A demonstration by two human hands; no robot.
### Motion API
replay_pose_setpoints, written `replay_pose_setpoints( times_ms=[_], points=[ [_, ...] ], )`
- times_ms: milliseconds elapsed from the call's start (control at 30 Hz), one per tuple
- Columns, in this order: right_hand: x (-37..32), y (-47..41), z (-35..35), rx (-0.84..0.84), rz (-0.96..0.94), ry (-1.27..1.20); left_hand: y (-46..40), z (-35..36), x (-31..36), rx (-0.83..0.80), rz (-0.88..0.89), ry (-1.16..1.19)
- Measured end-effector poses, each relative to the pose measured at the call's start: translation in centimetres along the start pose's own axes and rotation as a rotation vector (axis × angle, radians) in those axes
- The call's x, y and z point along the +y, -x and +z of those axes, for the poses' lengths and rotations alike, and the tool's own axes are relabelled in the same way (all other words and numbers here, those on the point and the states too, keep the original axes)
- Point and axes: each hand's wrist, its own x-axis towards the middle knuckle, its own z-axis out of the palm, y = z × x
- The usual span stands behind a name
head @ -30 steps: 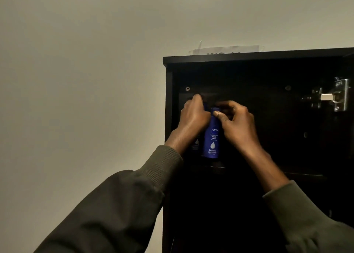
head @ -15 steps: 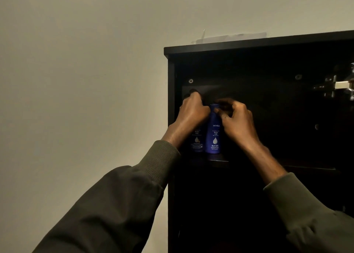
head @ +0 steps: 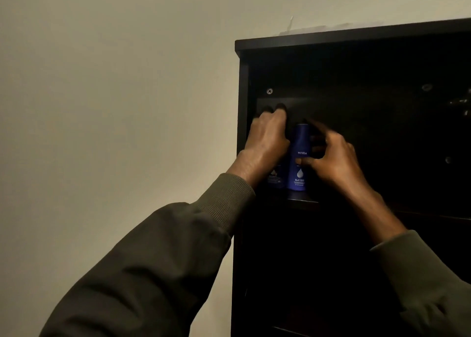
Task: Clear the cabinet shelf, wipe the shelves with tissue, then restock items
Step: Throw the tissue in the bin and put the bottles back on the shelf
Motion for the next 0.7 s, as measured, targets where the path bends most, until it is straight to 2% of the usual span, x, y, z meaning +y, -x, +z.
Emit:
replay_pose_setpoints(
  times_ms=[333,700],
  points=[
    [-0.9,0.8,0.6,0.102,-0.020,0.046,0.2,0.4,-0.5,0.022,0.039,-0.075],
    [-1.1,1.0,1.2,0.117,-0.002,0.102,0.4,0.3,-0.6,-0.029,0.046,-0.041]
  ],
)
